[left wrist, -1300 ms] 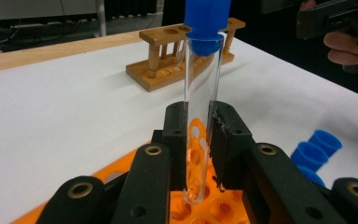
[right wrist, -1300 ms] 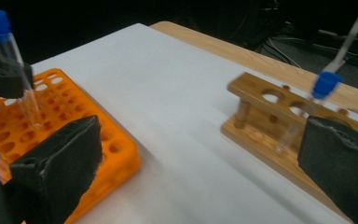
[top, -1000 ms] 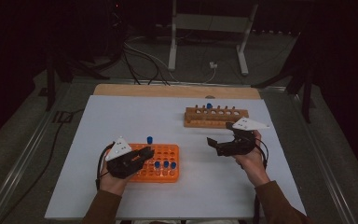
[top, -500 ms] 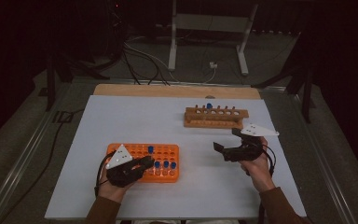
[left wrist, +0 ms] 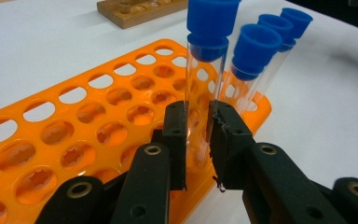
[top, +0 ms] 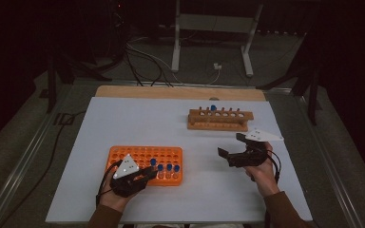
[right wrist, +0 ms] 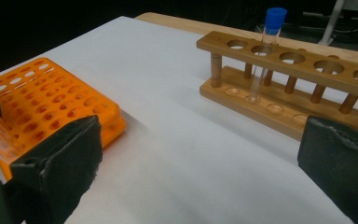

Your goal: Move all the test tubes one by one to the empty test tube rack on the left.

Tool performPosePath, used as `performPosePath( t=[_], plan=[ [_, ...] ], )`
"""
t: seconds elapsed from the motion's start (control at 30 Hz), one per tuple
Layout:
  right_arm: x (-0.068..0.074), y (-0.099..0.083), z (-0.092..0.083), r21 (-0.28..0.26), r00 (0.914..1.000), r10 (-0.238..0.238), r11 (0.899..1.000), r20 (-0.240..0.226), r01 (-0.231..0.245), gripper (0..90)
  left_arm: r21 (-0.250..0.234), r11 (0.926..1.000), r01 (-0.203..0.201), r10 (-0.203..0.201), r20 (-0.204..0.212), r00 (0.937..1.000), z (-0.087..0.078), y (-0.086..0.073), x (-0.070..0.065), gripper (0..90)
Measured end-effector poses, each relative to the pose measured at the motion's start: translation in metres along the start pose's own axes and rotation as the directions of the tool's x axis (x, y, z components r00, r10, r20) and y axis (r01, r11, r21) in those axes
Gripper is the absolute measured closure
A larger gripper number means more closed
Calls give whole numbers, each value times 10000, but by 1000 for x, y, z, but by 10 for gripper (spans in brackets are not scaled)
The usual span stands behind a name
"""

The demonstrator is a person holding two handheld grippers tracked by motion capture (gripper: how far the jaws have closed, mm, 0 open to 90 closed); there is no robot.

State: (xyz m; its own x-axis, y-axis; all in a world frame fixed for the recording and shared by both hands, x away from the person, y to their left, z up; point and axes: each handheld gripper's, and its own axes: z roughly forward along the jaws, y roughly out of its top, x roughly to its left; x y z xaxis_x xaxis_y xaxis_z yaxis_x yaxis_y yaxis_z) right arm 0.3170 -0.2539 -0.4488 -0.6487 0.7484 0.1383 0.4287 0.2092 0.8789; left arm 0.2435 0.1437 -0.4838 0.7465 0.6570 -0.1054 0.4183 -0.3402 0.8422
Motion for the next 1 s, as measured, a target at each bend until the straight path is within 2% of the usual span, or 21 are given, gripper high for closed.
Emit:
performPosePath(
  t=[0.07,0.37,0.63,0.67,0.8,1.0],
  plan=[
    [0,-1,1,40,10000,-25,10000,-24,25,0,269,9995,-186,190,-144,9997,0,-2,-2,778],
    [2,-2,3,112,10000,-50,9999,-67,50,0,678,9959,-601,622,-296,9976,6,-3,-7,772],
    [2,-2,3,124,9999,-74,9999,-83,75,0,699,9968,-393,411,-244,9989,5,-3,-6,760],
    [2,-2,3,111,9999,-85,9999,-78,86,0,649,9974,-303,315,-168,9994,5,-3,-6,750],
    [1,-2,2,64,10000,-37,10000,-64,38,0,389,9987,-340,343,-66,9994,4,-1,-8,674],
    [1,-1,3,59,9999,-73,10000,-80,74,0,-165,9993,-336,334,-115,9994,-5,3,-8,695]
  ],
)
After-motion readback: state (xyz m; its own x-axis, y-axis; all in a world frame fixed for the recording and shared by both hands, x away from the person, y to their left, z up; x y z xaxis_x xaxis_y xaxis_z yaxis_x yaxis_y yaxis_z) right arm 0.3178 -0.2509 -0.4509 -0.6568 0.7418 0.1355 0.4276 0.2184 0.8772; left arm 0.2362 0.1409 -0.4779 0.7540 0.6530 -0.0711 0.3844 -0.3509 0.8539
